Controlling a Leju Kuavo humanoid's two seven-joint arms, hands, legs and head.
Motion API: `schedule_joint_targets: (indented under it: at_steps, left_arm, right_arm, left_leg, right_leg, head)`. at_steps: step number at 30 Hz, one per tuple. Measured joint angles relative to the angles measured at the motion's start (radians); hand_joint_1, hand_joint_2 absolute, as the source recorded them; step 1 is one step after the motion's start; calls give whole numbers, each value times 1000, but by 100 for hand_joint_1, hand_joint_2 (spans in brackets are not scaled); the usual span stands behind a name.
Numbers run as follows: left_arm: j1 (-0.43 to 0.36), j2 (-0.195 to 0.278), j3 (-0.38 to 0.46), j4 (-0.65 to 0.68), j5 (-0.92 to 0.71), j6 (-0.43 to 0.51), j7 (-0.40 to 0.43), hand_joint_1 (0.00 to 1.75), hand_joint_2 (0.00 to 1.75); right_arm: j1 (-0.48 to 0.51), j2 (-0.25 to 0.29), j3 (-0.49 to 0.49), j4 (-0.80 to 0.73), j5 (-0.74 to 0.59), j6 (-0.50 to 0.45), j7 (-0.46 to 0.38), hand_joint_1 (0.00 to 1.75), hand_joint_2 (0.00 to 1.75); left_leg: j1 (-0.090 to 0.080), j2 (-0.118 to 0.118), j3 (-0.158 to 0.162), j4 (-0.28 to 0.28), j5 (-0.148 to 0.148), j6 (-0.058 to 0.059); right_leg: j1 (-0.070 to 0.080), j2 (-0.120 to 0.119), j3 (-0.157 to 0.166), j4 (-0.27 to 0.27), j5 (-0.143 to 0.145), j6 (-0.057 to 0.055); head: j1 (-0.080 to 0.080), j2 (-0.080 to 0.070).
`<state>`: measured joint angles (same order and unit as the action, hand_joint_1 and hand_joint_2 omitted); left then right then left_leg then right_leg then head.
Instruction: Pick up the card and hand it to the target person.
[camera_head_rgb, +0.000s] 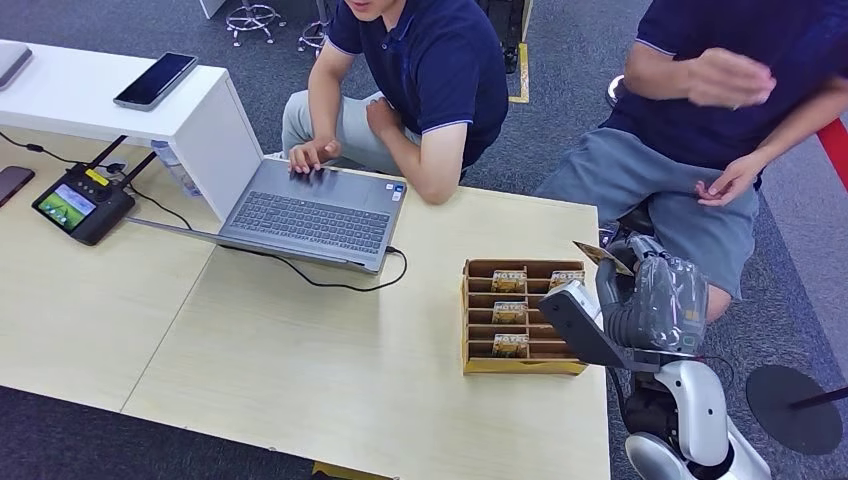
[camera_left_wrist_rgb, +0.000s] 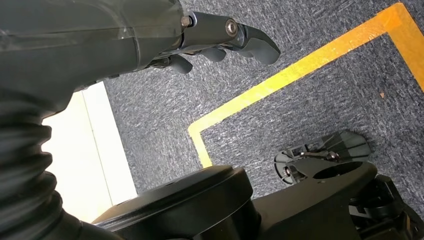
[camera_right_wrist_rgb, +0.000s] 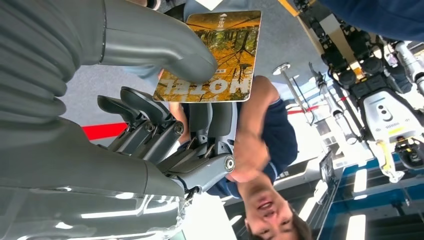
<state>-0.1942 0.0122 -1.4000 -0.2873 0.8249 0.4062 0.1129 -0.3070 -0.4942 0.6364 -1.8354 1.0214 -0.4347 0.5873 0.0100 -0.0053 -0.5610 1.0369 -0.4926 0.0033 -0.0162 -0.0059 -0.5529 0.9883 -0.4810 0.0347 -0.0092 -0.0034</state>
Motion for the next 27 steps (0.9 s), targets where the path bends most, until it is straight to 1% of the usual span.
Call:
schedule_joint_targets:
  at_steps: [7, 15, 16, 17, 19, 20, 21, 27]
  left_arm:
    - [-3, -1, 0, 0, -1, 0, 2, 0, 175]
    - [-4, -2, 0, 0, -7, 1, 3, 0, 175]
    - [-4, -2, 0, 0, -10, 1, 3, 0, 175]
    - [-4, -2, -1, 0, -13, 3, 4, 0, 175]
    - [-5, -2, -1, 0, -19, 7, 4, 0, 87]
    - [-5, -2, -1, 0, -19, 8, 2, 0, 44]
    - [-4, -2, -1, 0, -17, 9, -2, 0, 0]
    - [-1, -2, -1, 0, -8, 9, -15, 0, 0]
  right_arm:
    - [-12, 19, 22, 39, 0, -13, -5, 175, 175]
    - [-21, 26, 37, 58, 0, -19, -3, 175, 175]
    - [-22, 27, 37, 60, 0, -19, -3, 157, 175]
    - [-22, 28, 37, 61, 0, -19, -3, 121, 175]
    - [-22, 29, 37, 65, 0, -19, -2, 34, 175]
    - [-22, 30, 37, 67, 0, -19, -1, 8, 175]
    - [-22, 30, 37, 69, 0, -19, 0, 0, 175]
    - [-19, 32, 37, 77, -13, -41, 4, 0, 175]
  left_leg:
    - [0, 0, 0, 0, 0, 0]
    - [0, 0, 0, 0, 0, 0]
    - [0, 0, 0, 0, 0, 0]
    - [0, 0, 0, 0, 0, 0]
    - [0, 0, 0, 0, 0, 0]
    - [0, 0, 0, 0, 0, 0]
    - [0, 0, 0, 0, 0, 0]
    - [0, 0, 0, 0, 0, 0]
  right_leg:
    - [0, 0, 0, 0, 0, 0]
    - [0, 0, 0, 0, 0, 0]
    - [0, 0, 0, 0, 0, 0]
    - [0, 0, 0, 0, 0, 0]
    - [0, 0, 0, 0, 0, 0]
    - [0, 0, 0, 0, 0, 0]
    - [0, 0, 0, 0, 0, 0]
    - [0, 0, 0, 0, 0, 0]
  head:
    - [0, 0]
    - [0, 0]
    - [0, 0]
    - [0, 0]
    - [0, 0]
    - [0, 0]
    - [0, 0]
    - [0, 0]
